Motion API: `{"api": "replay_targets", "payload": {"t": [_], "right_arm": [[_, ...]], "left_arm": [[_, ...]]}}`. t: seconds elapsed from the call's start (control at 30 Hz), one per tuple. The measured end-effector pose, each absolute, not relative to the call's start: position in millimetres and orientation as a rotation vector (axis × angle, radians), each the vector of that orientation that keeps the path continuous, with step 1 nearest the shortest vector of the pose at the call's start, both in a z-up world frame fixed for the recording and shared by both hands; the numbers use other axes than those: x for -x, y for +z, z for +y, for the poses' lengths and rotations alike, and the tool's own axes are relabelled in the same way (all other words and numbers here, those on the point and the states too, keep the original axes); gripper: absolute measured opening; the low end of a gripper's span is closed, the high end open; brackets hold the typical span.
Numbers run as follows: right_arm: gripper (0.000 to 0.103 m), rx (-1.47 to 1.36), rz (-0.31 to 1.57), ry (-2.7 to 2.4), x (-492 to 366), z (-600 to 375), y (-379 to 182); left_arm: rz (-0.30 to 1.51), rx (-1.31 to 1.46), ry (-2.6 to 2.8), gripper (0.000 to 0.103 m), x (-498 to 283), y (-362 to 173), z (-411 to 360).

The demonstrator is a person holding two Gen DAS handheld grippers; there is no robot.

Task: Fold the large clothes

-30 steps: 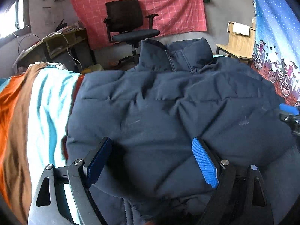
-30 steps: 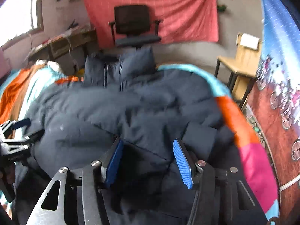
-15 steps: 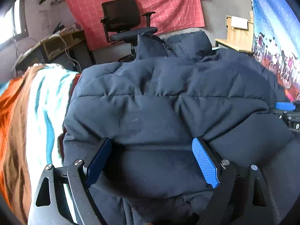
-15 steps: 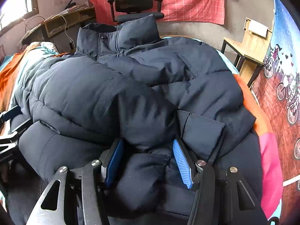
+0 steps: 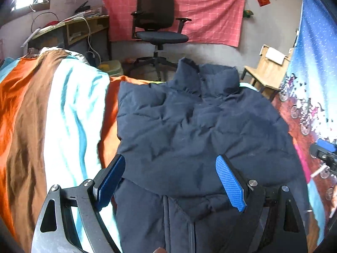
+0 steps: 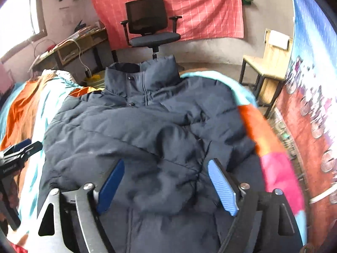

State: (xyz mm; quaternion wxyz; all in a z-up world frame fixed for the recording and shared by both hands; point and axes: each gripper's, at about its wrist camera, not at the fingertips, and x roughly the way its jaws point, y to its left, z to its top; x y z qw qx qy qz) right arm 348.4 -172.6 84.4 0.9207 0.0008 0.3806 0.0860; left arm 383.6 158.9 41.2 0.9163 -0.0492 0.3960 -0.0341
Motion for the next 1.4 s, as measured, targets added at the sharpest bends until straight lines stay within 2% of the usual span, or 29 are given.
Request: {"api": "replay_targets", "payload": {"t": [0.07,0.13,0.23,0.43,0.6,0.8,1.07,1.23,1.33,1.4], "right_arm": [[0.094,0.036,0.776,0.142,-330,-165,113],[0.097,0.039,0.773,0.122,-321,-158,135],[0.099,-0.020,0.766,0.129,-320,-145,163],[0.101,-0.087,0.802,0.151,-349,-124,170],[0.101,0.047,0.879,0.125,-376,-113,193],[0.101,0.211,0.813,0.169,-399,-105,221],[0.102,0.169,0.770,0.263,-480,-123,183],[0.102,0.146,0.639,0.271,-540,-144,132],[0.102,0.160,0.717,0.298,-578,-155,95],[0.102,0.129,0.682,0.328,-592,-162,90]], "left_arm": [[0.836,0.088,-0.093,0.084,-382,53,161],[0.851,0.051,-0.123,0.084,-379,67,166],[0.841,-0.003,-0.127,0.086,-380,82,169],[0.878,-0.026,-0.124,0.086,-399,110,178],[0.885,-0.003,-0.122,0.086,-427,137,175],[0.855,0.006,-0.083,0.086,-478,143,171],[0.864,0.114,0.017,0.086,-559,125,173],[0.876,0.043,0.090,0.086,-609,90,153],[0.899,0.059,0.131,0.086,-638,64,142],[0.907,0.071,0.153,0.086,-656,51,137]]}}
